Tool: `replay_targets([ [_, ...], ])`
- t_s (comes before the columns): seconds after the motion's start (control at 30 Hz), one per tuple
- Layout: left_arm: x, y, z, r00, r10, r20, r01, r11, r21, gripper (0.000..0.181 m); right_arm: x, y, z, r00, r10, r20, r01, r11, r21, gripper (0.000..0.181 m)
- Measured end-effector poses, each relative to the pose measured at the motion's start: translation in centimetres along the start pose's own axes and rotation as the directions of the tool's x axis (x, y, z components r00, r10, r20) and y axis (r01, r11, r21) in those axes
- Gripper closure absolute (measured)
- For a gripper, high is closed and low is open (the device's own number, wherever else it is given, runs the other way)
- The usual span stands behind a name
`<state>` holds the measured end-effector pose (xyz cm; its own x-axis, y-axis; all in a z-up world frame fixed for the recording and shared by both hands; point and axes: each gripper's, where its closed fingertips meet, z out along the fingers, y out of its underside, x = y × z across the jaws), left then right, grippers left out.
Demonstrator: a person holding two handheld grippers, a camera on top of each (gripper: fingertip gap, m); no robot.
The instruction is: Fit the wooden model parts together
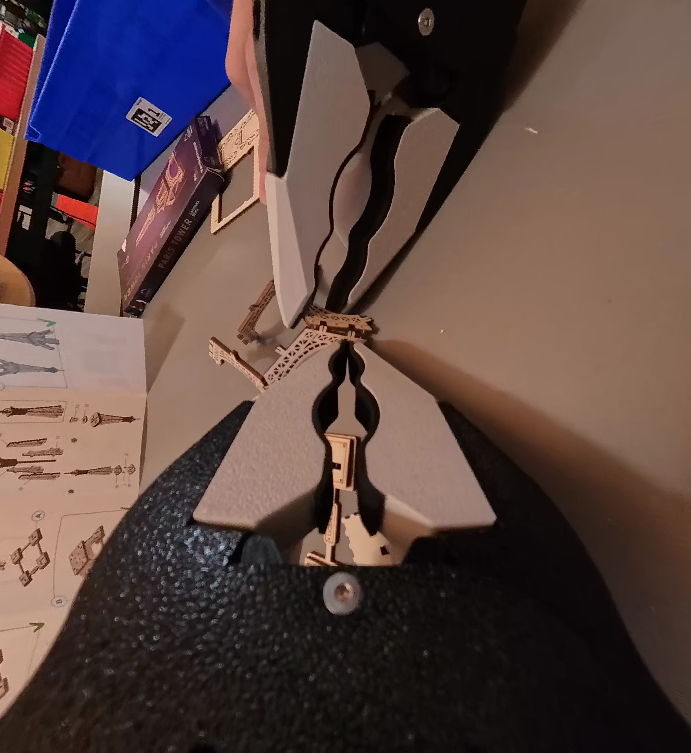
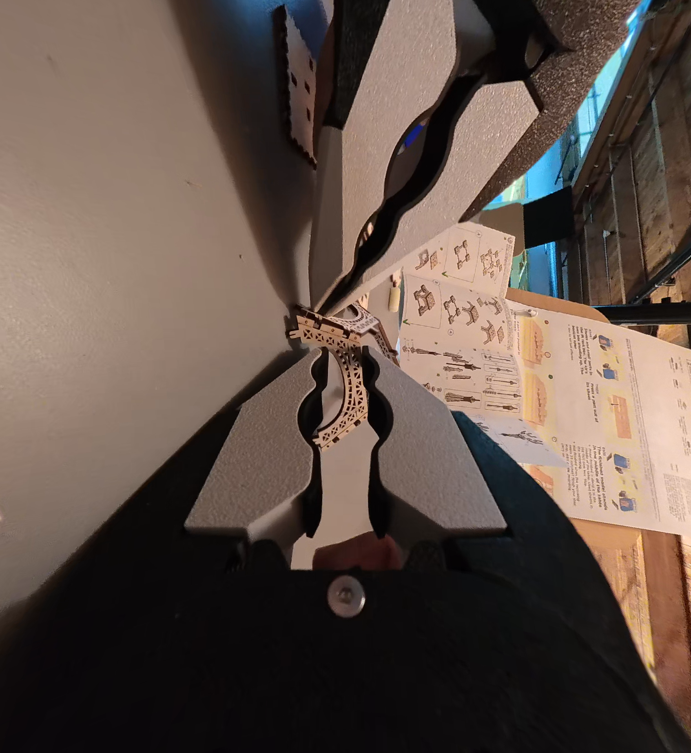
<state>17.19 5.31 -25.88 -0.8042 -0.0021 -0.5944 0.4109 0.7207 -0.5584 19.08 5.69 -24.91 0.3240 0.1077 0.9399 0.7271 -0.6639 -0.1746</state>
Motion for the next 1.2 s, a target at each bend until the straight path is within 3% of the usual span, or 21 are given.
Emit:
replay_targets([
  [0.1, 0.2, 0.0, 0.1, 1.0, -0.025, -0.008, 0.025, 1.0, 0.0, 0.181, 0.1, -0.1, -0.2, 1.0, -0.005, 0.0, 0.005, 0.999, 0.038, 0.163],
  [0.17, 0.6, 0.2, 0.3, 1.0, -0.001, -0.01, 0.001, 1.0, -0.016, 0.181, 0.8, 0.1, -0.6, 0.999, 0.033, -0.013, -0.032, 0.997, 0.064, 0.143],
  [0.3, 0.6, 0.2, 0.2, 1.0, -0.01, -0.003, 0.01, 1.0, -0.026, 0.181, 1.1, 0.8, -2.2, 0.991, 0.123, 0.052, -0.127, 0.987, 0.097, 0.131],
  [0.33, 0.5, 0.2, 0.2, 1.0, -0.025, -0.001, 0.025, 1.0, -0.019, 0.181, 1.0, 0.8, -2.9, 0.984, 0.154, 0.089, -0.162, 0.982, 0.097, 0.135],
  [0.37, 0.4, 0.1, 0.2, 0.999, -0.039, -0.001, 0.039, 0.999, -0.009, 0.181, 0.6, 0.5, -3.7, 0.967, 0.207, 0.151, -0.223, 0.97, 0.097, 0.153],
  [0.4, 0.4, 0.1, 0.1, 0.999, -0.051, -0.002, 0.051, 0.999, -0.001, 0.181, -0.1, -0.1, -4.4, 0.921, 0.303, 0.245, -0.33, 0.941, 0.079, 0.172],
  [0.43, 0.3, 0.2, 0.0, 0.998, -0.067, -0.004, 0.067, 0.998, 0.003, 0.181, -0.9, -0.5, -4.8, 0.837, 0.439, 0.327, -0.472, 0.881, 0.023, 0.18],
  [0.5, 0.2, 0.2, 0.0, 0.995, -0.099, -0.009, 0.099, 0.995, 0.01, 0.181, -1.1, -1.2, -4.7, 0.623, 0.711, 0.326, -0.728, 0.68, -0.091, 0.169],
  [0.57, 0.1, 0.2, 0.0, 0.993, -0.115, -0.011, 0.115, 0.993, 0.014, 0.181, -0.4, 0.6, -4.2, 0.518, 0.84, 0.165, -0.817, 0.542, -0.196, 0.155],
  [0.6, -0.1, 0.3, 0.1, 0.993, -0.115, -0.006, 0.115, 0.993, 0.015, 0.181, -0.4, 0.6, -4.1, 0.427, 0.89, 0.158, -0.863, 0.453, -0.222, 0.153],
  [0.67, -0.1, 0.1, 0.2, 0.994, -0.113, -0.008, 0.113, 0.993, 0.027, 0.181, -1.0, -0.9, -4.0, 0.203, 0.947, 0.249, -0.919, 0.272, -0.285, 0.154],
  [0.73, -0.1, 0.0, 0.2, 0.993, -0.115, -0.012, 0.116, 0.993, 0.037, 0.181, -2.0, -1.4, -3.6, 0.079, 0.955, 0.287, -0.913, 0.185, -0.363, 0.163],
  [0.83, 0.0, -0.1, 0.2, 0.992, -0.12, -0.025, 0.121, 0.992, 0.048, 0.181, -2.6, -1.5, -2.7, 0.06, 0.962, 0.268, -0.895, 0.171, -0.413, 0.168],
  [0.97, 0.2, 0.1, 0.2, 0.996, -0.084, -0.038, 0.084, 0.996, 0.022, 0.181, -2.4, -0.8, -1.7, -0.002, 0.979, 0.205, -0.9, 0.088, -0.428, 0.181],
  [1.07, 0.3, -0.1, 0.4, 0.996, -0.082, -0.044, 0.083, 0.996, 0.029, 0.181, -2.2, -0.7, -1.7, -0.069, 0.976, 0.204, -0.902, 0.027, -0.432, 0.181],
  [1.2, 0.1, 0.0, 0.3, 0.997, -0.073, -0.04, 0.074, 0.997, 0.024, 0.181, -2.1, -0.6, -2.0, -0.093, 0.969, 0.228, -0.904, 0.014, -0.428, 0.18],
])
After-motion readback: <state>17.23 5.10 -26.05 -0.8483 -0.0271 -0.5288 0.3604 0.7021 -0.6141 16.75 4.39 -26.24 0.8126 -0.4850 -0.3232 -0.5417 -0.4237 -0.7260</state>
